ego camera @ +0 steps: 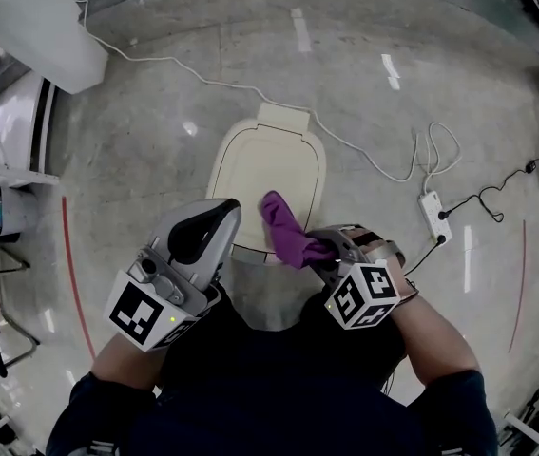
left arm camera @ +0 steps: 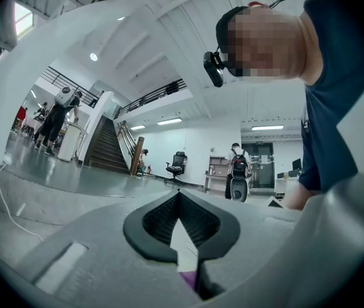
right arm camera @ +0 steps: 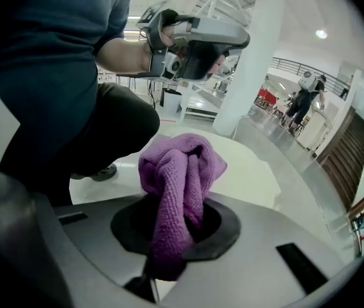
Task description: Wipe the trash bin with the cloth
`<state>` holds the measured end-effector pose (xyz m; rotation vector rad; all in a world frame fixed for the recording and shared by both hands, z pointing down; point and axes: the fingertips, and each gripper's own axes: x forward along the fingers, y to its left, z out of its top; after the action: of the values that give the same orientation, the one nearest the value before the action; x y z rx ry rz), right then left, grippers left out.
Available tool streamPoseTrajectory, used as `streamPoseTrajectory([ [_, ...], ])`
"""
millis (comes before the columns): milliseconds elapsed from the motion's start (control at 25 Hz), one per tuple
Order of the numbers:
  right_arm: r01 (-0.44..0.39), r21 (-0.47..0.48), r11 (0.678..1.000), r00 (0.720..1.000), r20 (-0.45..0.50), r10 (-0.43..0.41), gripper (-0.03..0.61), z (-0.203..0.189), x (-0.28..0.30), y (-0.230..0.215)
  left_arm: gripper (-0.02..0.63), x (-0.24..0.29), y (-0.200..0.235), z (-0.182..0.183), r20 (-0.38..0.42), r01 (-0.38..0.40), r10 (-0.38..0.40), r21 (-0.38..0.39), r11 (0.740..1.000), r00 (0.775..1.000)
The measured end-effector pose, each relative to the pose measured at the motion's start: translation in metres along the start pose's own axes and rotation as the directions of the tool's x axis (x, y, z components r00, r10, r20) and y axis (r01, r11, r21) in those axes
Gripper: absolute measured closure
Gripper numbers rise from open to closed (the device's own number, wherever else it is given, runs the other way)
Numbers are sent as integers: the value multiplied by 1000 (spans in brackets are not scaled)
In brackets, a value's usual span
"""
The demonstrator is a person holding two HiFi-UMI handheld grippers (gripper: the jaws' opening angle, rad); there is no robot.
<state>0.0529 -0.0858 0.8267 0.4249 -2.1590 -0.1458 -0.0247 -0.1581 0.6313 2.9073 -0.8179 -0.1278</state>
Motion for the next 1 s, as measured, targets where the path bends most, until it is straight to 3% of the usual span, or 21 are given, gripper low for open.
streamPoseTrajectory([
  [240, 50, 44, 998, 998, 26, -51, 511, 13, -24, -29, 615, 16, -12, 19, -23, 29, -30, -21, 999, 999],
  [440, 74, 103, 992, 995, 61, -81, 511, 53, -68, -48, 615, 23, -23, 69, -43, 36, -39, -58, 998, 998],
  [720, 92, 198, 976, 989, 96, -113, 511, 128, -142, -70, 615, 13, -30, 165, -67, 28, -32, -65, 998, 997],
  [1000, 85, 264, 961, 984, 128, -122, 511, 229, -238, -85, 615, -7, -69, 290, -73, 32, -39, -98, 995, 997],
])
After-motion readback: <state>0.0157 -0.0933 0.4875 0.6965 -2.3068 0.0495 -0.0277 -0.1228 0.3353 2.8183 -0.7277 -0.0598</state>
